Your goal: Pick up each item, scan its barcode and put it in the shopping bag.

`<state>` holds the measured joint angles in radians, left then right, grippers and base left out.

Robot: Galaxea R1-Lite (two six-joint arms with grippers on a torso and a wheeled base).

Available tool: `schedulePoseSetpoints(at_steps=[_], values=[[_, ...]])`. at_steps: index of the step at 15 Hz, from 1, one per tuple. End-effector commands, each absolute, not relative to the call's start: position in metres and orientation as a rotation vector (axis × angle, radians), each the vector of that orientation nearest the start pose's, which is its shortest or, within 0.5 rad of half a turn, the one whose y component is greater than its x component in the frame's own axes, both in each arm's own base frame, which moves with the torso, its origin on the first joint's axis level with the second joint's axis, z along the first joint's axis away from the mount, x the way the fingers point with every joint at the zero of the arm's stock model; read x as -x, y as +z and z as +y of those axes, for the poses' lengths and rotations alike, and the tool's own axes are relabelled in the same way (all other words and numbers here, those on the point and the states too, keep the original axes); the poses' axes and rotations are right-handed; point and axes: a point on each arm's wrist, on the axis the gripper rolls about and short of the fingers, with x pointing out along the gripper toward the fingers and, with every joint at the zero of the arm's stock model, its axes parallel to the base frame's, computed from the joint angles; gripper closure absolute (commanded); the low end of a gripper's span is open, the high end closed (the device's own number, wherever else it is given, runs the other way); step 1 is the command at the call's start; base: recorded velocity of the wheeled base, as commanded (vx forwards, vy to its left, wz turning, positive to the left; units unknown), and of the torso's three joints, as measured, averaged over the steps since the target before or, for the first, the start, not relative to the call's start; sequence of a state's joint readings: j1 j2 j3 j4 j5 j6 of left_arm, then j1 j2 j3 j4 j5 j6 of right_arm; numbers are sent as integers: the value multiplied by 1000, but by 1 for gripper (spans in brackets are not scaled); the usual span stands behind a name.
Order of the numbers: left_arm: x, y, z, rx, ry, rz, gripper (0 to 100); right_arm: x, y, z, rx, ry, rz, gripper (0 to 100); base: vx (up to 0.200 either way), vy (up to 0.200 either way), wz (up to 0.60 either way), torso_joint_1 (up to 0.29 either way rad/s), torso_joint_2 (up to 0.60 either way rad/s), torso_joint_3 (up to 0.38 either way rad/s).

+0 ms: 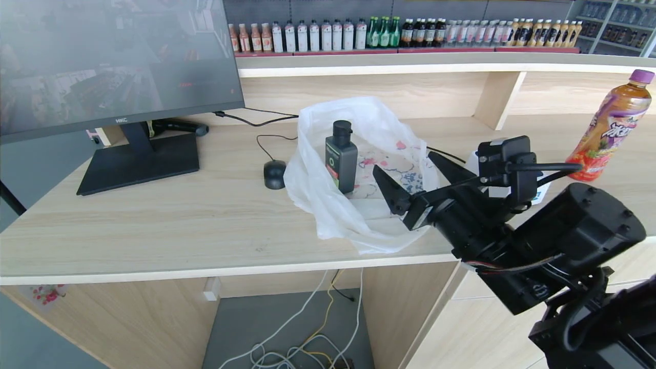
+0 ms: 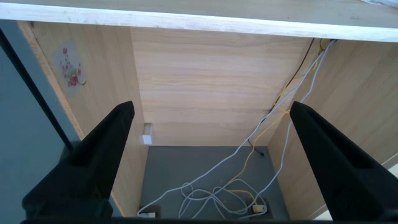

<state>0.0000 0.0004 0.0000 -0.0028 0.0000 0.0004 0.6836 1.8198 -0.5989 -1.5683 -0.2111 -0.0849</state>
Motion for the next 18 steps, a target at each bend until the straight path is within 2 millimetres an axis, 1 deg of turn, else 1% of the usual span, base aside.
schedulePoseSetpoints(at_steps=[1, 3, 18], values=[[23, 76, 0, 0, 0, -3, 0, -219, 193, 175, -77, 458, -342, 0, 0, 0, 0, 0, 0, 0], [23, 76, 0, -2, 0, -3, 0, -217, 193, 173, -77, 462, -339, 0, 0, 0, 0, 0, 0, 0], [23, 76, 0, 3, 0, -5, 0, -218, 190, 174, -75, 461, -327, 0, 0, -200, 0, 2, 2, 3]])
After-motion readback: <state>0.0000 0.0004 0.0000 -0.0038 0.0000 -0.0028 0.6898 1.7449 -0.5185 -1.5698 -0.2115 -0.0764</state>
